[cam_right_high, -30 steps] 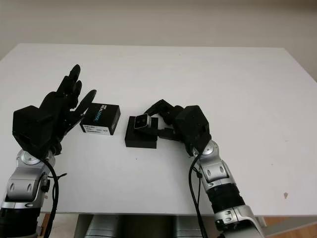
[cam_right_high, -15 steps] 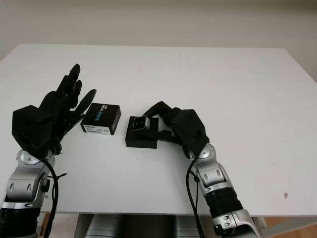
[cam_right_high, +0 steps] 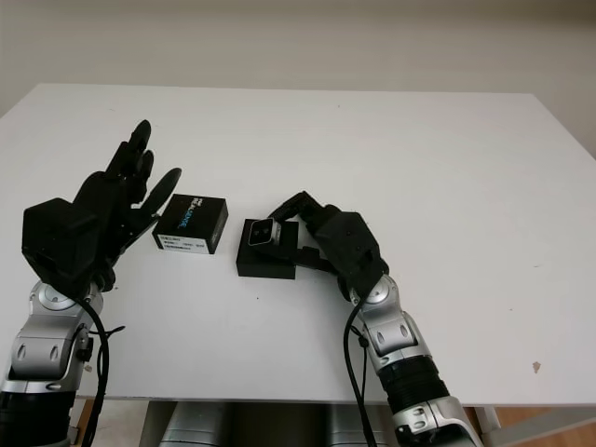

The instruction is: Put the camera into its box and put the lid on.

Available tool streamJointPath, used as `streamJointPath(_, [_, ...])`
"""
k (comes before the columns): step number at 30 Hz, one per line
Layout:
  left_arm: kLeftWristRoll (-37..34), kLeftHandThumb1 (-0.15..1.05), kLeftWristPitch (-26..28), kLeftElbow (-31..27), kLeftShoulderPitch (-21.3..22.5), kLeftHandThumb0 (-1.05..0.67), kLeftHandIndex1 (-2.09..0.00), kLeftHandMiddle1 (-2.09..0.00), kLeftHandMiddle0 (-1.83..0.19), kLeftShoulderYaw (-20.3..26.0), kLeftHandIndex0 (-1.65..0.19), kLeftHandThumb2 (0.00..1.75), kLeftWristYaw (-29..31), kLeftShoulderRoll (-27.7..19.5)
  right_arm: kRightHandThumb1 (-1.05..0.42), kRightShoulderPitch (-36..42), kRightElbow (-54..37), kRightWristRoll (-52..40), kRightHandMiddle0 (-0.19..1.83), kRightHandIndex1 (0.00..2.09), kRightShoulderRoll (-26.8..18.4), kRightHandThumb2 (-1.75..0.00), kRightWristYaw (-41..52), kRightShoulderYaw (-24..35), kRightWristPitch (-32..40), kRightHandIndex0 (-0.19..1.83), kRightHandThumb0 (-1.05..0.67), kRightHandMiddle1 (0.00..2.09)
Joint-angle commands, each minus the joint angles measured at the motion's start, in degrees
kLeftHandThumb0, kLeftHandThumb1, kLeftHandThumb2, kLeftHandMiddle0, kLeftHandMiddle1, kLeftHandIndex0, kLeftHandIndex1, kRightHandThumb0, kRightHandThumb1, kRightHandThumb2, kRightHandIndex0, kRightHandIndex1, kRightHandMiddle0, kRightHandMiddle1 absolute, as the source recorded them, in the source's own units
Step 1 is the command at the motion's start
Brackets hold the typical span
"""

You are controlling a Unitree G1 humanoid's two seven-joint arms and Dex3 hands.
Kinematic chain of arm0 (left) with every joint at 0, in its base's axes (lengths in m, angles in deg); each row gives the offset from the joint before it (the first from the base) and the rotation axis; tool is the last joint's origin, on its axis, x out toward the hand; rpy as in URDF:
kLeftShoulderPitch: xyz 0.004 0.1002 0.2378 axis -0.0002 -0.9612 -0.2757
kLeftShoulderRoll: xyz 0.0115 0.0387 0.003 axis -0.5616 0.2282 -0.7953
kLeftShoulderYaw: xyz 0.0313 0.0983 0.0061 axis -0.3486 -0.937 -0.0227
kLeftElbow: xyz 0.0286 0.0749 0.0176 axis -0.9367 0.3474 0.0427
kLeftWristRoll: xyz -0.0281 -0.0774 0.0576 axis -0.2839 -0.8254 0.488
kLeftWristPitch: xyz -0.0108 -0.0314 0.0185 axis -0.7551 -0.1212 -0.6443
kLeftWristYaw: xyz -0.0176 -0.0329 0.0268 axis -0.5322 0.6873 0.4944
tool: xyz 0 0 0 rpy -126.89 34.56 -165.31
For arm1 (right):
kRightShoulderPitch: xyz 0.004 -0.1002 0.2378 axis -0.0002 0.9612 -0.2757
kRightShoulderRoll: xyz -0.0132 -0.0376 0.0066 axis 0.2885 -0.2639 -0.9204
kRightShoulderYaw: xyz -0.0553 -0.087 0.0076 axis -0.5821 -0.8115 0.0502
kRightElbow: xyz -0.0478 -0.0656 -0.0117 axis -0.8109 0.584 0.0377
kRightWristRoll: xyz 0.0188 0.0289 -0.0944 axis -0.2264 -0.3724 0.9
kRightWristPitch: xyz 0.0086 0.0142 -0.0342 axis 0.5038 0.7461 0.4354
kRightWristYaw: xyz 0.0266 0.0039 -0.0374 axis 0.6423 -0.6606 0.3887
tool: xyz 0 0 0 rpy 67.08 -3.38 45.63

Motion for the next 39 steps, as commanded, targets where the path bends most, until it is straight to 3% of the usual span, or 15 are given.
streamJointPath(1, [0.0, 1.05, -0.1, -0.6, -0.1, -0.75, -0.05, -0.05, 0.0, 0.1, 0.02, 0.27, -0.1, -0.2, -0.94, 1.4, 1.1, 0.3, 0.24, 0.05, -0.1, -0.05, 0.4, -0.5, 1.0, 0.16, -0.42, 1.75])
streamJointPath(23, [0.4, 1.05, 0.2, -0.8, -0.2, -0.75, -0.05, -0.05, 0.0, 0.0, 0.02, 0.28, 0.0, -0.2, -0.92, 1.7, 4.4, 7.6, 0.29, 0.06, -2.5, -0.05, 1.2, -5.1, -6.3, 0.18, -0.4, 1.74])
streamJointPath(26, [0.6, 1.05, 0.4, -1.1, -0.3, -0.76, -0.06, -0.05, 0.0, -0.1, 0.01, 0.28, 0.0, -0.3, -0.93, 1.5, 4.7, 8.5, 0.22, 0.05, -2.9, -0.06, 1.7, -5.6, -6.8, 0.16, -0.43, 1.67])
streamJointPath(27, [0.6, 1.05, 0.5, -1.2, -0.4, -0.76, -0.06, -0.06, 0.0, -0.1, 0.01, 0.28, 0.0, -0.3, -0.93, 1.4, 4.4, 9.0, 0.16, 0.04, -3.3, -0.05, 2.2, -6.0, -6.5, 0.14, -0.45, 1.55])
streamJointPath(29, [0.7, 1.05, 0.6, -1.3, -0.4, -0.76, -0.06, -0.06, 0.0, -0.1, 0.01, 0.28, 0.0, -0.3, -0.92, 1.0, 3.8, 11.2, 0.05, 0.03, -4.6, -0.05, 3.1, -7.4, -6.2, 0.05, -0.52, 1.1])
streamJointPath(32, [0.6, 1.05, 0.1, -1.0, -0.4, -0.75, -0.06, -0.05, 0.0, -0.1, 0.01, 0.28, 0.1, -0.3, -0.91, 0.8, 3.5, 13.8, 0.13, 0.04, -6.3, -0.05, 2.8, -8.6, -7.5, -0.04, -0.56, 0.44])
streamJointPath(34, [0.7, 1.05, 0.1, -1.0, -0.5, -0.76, -0.05, -0.05, 0.0, -0.2, 0.02, 0.28, 0.1, -0.3, -0.91, 0.8, 3.7, 14.5, 0.15, 0.04, -6.7, -0.05, 2.1, -8.6, -8.9, -0.07, -0.56, 0.27])
streamJointPath(39, [0.8, 1.05, 0.5, -1.2, -0.3, -0.76, -0.06, -0.06, -0.01, -0.3, 0.01, 0.28, 0.1, -0.3, -0.92, 0.6, 4.0, 16.2, 0.13, 0.03, -7.7, -0.06, -0.2, -8.5, -11.6, -0.12, -0.58, 0.17])
